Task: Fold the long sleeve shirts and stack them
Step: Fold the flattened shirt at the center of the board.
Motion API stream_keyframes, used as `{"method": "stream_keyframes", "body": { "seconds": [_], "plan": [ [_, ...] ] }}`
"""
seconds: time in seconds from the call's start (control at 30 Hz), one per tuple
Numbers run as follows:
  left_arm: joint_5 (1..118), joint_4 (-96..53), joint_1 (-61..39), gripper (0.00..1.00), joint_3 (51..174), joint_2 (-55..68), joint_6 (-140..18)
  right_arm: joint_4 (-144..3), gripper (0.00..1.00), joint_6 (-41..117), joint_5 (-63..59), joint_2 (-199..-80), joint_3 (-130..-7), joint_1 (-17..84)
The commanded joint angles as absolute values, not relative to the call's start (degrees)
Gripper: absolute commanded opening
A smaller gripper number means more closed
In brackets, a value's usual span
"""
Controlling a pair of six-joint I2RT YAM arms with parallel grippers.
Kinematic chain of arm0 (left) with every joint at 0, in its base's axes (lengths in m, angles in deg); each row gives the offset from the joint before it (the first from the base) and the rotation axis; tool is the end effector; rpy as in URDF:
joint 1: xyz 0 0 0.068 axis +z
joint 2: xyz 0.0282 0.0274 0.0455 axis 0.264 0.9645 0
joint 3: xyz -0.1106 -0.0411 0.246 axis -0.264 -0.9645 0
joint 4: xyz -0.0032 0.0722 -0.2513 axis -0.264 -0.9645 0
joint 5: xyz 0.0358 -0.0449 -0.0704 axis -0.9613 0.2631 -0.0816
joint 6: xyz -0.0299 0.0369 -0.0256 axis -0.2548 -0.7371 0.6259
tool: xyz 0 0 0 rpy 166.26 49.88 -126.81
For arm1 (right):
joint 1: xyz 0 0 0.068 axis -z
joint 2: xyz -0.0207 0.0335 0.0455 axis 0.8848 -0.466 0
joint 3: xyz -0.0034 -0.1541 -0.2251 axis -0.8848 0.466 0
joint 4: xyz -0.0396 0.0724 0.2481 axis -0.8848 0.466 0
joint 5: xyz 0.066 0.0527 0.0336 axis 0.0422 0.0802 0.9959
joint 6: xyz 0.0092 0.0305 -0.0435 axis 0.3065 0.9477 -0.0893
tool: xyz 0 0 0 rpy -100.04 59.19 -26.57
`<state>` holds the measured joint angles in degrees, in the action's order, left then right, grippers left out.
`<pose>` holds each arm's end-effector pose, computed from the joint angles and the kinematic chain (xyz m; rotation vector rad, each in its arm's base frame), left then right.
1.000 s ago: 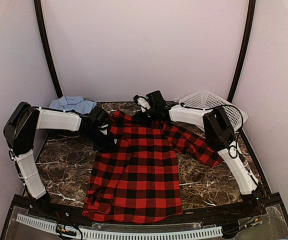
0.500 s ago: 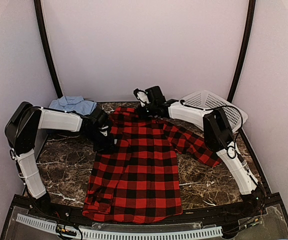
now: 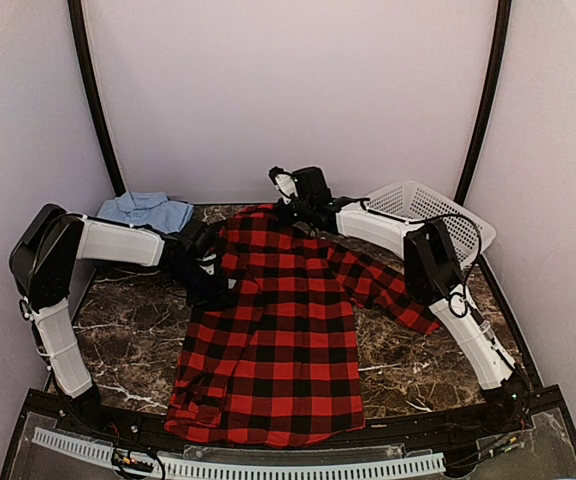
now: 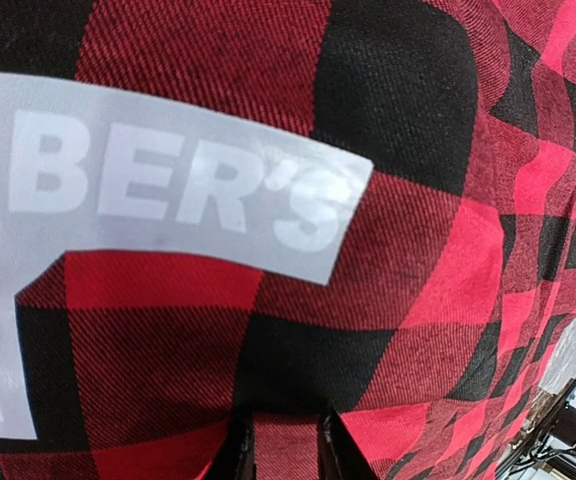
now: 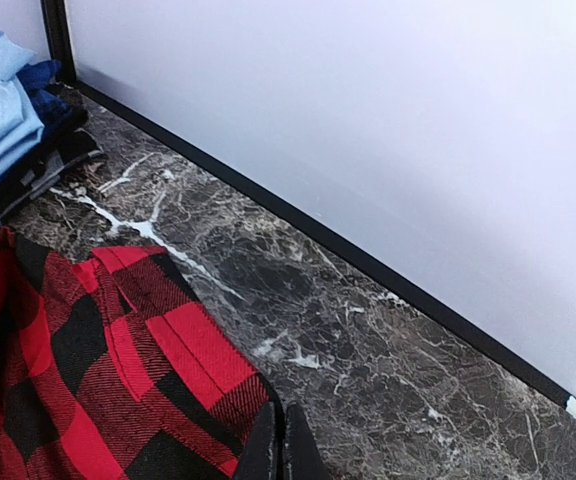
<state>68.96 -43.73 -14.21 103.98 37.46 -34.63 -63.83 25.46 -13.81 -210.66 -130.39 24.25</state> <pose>0.3121 -0.1893 0.1509 -0.1015 2.8188 -0.7514 0.4804 0.3719 0.1934 -0.6880 1.8348 0.3024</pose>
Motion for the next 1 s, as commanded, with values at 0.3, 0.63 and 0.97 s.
{"method": "stream_keyframes", "body": {
  "seconds": [0.3, 0.63, 0.97],
  "plan": [
    [67.7, -46.3, -14.5, 0.23, 107.1, 36.9, -35.3, -64.7, 0.53, 25.7, -15.5, -209.0, -132.3, 26.1],
    [61.2, -46.1, -13.5, 0.22, 119.3, 39.7, -35.2, -61.5, 0.64, 37.9, -4.4, -195.2, -115.9, 25.8],
    [52.0, -44.2, -8.7, 0.20, 128.6, 51.5, -35.4, -58.0, 0.33, 47.2, 7.3, -199.7, -114.4, 25.9]
  ]
}}
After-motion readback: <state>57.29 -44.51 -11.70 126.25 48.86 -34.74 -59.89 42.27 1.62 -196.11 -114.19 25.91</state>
